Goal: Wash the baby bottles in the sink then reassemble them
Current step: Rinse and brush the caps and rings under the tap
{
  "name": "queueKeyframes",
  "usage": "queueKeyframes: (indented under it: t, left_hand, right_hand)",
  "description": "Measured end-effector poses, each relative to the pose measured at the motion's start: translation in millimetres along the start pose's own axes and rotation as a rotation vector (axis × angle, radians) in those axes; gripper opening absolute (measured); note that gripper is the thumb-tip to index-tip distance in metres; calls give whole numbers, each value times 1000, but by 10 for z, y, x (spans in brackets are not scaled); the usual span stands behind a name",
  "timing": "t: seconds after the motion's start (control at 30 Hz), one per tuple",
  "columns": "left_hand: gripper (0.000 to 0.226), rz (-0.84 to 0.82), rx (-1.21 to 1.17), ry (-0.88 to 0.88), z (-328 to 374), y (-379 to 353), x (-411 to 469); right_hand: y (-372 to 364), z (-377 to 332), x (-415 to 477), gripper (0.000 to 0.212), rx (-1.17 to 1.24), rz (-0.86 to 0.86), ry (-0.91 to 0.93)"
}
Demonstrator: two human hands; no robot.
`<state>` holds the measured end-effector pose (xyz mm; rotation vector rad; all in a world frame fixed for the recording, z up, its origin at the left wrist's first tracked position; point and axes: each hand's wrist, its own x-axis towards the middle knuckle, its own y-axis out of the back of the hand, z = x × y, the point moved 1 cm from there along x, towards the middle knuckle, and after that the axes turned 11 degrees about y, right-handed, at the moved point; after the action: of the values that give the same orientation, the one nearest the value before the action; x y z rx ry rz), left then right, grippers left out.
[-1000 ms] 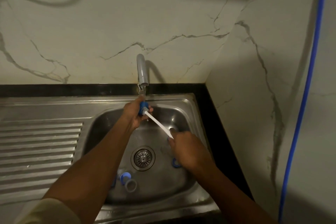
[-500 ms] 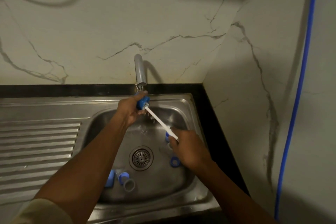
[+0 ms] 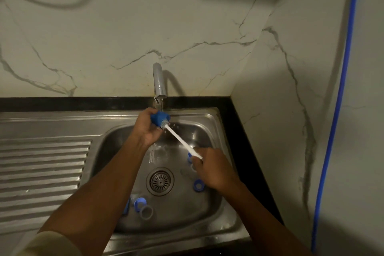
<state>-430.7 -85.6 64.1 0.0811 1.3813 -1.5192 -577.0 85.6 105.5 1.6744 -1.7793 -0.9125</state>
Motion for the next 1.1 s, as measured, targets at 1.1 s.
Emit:
queueKeyframes:
  t: [1.1]
  left_hand:
    - [54, -98, 28, -11, 38, 110, 30]
  right_hand:
    - [156, -90, 21, 24, 861, -258, -367]
